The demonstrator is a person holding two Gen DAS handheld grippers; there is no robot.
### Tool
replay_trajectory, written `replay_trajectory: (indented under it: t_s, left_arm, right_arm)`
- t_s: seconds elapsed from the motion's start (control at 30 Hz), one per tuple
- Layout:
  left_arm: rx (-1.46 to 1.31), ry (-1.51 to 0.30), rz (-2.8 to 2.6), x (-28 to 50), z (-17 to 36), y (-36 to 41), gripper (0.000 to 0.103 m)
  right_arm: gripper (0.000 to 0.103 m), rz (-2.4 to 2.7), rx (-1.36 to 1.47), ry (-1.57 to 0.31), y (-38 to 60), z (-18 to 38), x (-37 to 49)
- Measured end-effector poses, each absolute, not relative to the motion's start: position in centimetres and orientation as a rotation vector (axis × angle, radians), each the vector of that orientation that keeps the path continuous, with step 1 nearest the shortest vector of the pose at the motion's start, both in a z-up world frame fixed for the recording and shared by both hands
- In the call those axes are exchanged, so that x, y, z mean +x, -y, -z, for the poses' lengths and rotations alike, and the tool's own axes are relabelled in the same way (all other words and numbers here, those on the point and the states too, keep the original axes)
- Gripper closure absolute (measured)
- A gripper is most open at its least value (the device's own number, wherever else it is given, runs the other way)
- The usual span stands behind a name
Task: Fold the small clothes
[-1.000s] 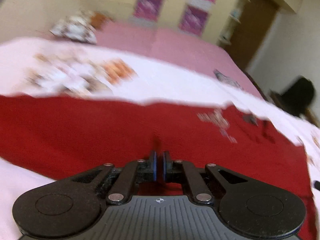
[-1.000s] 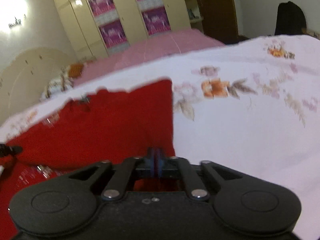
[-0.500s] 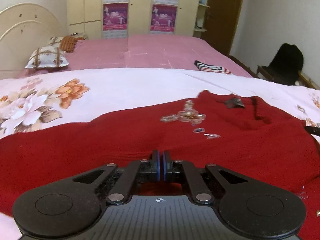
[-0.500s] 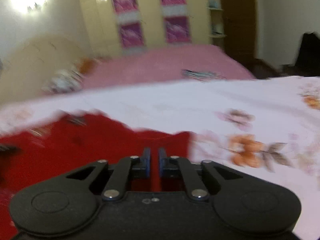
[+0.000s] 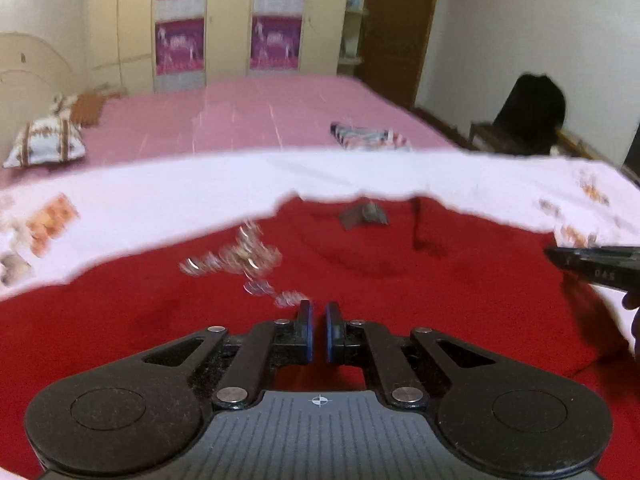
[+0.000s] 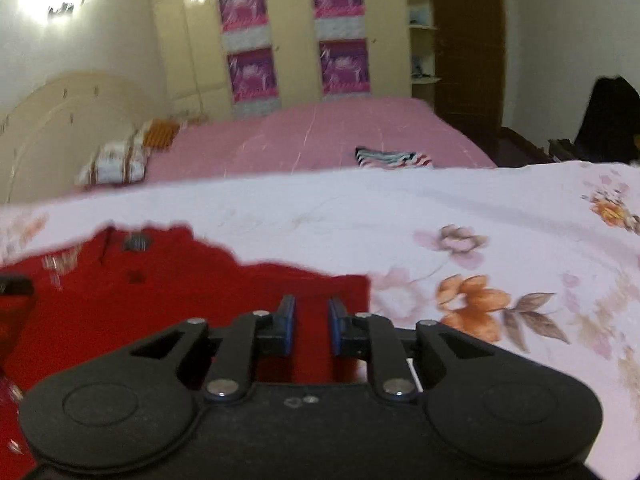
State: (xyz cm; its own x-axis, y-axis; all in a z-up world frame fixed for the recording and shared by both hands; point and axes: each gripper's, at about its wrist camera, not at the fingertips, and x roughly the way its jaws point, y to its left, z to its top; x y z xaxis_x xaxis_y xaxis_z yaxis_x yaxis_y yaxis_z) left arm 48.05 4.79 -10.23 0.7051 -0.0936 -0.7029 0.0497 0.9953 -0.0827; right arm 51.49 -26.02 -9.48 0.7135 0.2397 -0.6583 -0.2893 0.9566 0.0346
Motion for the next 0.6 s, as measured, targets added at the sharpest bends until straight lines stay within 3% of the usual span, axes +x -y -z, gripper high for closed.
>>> replay_trajectory:
  t_s: [0.13,0.17,0.2,0.23,0.27,0.37,0.47,0.6]
  left_arm:
    - [-0.134,-0.78,0.049,47.7,10.3,-5.5,0.096]
    - [-0.122,-0.774,0.031,47.3,9.9,-5.4,0.092]
    - [-0.107,-0.752,0.016,46.8,9.6,-5.3,0.082]
    - [-0.104,-0.732,0.005,46.0,9.4,-5.3,0.037]
    - [-0.099,-0.707,-0.002,45.3,9.3,-5.3,0.009]
    - [-0.002,-0.726,-0.008,43.8,10.2,-4.4,0.009]
    - [0.049,-0.725,-0.011,42.8,11.8,-4.0,0.009]
    - [0.021,-0.733,-0.079,42.1,10.4,-5.8,0.009]
  right_arm:
    - [0.087,-0.265,-0.103,-0.731,25.8,8.9,51.6]
    - [0.086,-0.265,-0.102,-0.727,25.9,8.4,51.3]
    - [0.085,-0.274,-0.091,-0.71,26.0,7.9,50.6]
    - [0.084,-0.286,-0.076,-0.689,26.2,7.4,49.8]
    - [0.083,-0.301,-0.066,-0.673,26.3,7.0,48.8]
    - [0.079,-0.35,-0.08,-0.645,25.8,7.0,46.0]
    - [0.069,-0.352,-0.191,-0.688,24.1,9.3,44.8]
    - [0.069,-0.329,-0.219,-0.682,23.5,8.6,44.8]
